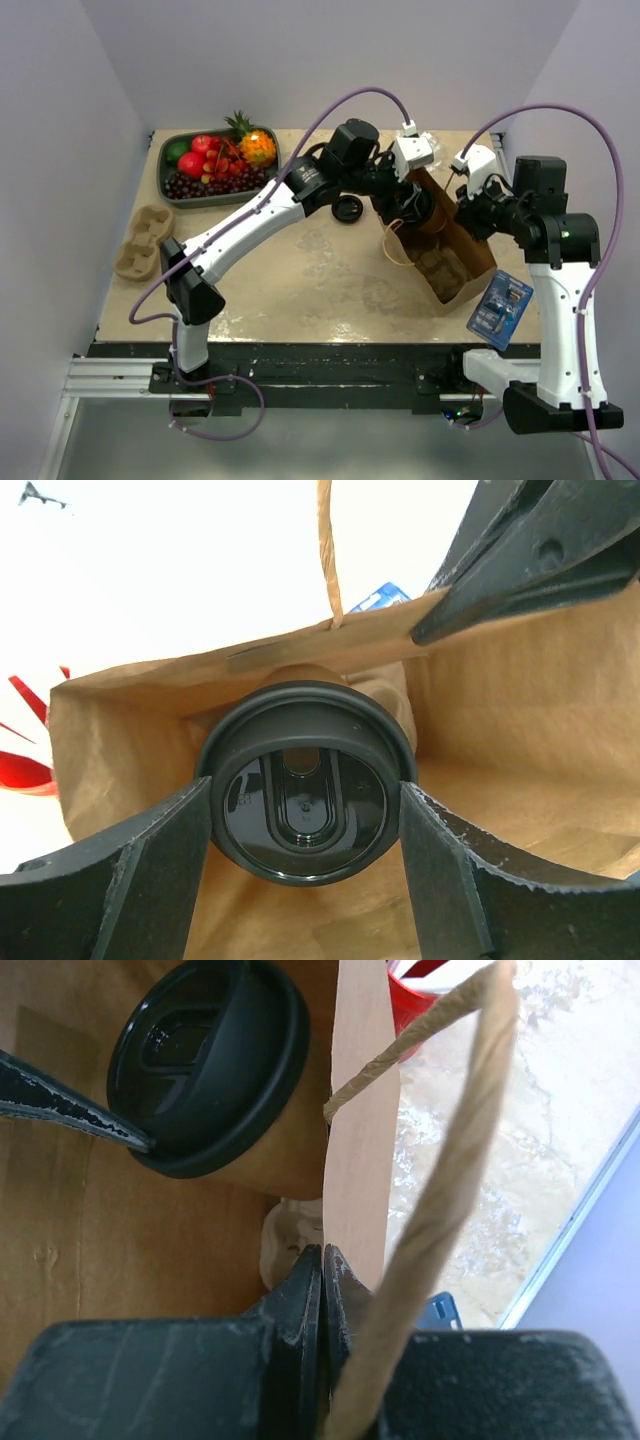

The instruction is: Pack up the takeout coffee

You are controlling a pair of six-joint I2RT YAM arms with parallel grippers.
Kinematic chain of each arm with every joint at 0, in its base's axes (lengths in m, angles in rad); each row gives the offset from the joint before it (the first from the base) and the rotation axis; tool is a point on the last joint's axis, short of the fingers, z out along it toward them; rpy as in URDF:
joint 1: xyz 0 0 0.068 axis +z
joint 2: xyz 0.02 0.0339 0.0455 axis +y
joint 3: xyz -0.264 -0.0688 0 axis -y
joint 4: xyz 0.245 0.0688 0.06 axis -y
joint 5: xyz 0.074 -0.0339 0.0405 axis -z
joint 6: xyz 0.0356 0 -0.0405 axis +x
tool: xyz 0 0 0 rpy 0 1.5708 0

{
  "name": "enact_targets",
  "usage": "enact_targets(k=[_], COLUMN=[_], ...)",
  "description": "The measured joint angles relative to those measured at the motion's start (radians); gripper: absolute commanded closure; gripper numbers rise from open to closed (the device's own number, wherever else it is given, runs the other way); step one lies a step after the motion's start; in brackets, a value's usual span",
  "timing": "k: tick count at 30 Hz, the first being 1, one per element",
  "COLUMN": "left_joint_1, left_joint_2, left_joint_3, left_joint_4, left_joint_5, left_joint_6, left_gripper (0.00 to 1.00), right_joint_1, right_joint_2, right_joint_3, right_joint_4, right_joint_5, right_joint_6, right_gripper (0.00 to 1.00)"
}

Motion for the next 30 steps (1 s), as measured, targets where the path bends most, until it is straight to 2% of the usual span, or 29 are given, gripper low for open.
enact_targets(k=[5,9,11,19,30], left_joint_1=[-0.001,-0.003,-0.008,-0.063,-0.16], left_joint_2=[-0.002,-0.043,-0.05,-0.079,-0.122], left_joint_3=[-0.071,-0.252,-0.293,-0.289,-0.305], left_joint_4=[0.089,0.149,0.14,0.053,0.037], left_joint_5=[0.005,0.033,0.045,0.057,-0.064], left_joint_6=[0.028,0.146,0.211,0.591,1.035], left_gripper=[1.0,1.0,1.0,1.0,1.0], right_joint_1=[0.0,0.0,0.0,0.0,0.006], right_joint_2=[0.002,0.007,0.016,0.036,0.067], right_joint_3=[-0.012,-0.01,-0.006,-0.001,0.027], right_joint_4=[0.005,0.003,-0.004,-0.021,-0.08], right_joint_5=[0.0,0.001,0.001,-0.035,-0.122], right_joint_6=[0.02,0.019,0.015,-0.003,-0.056], right_gripper=[1.0,1.0,1.0,1.0,1.0])
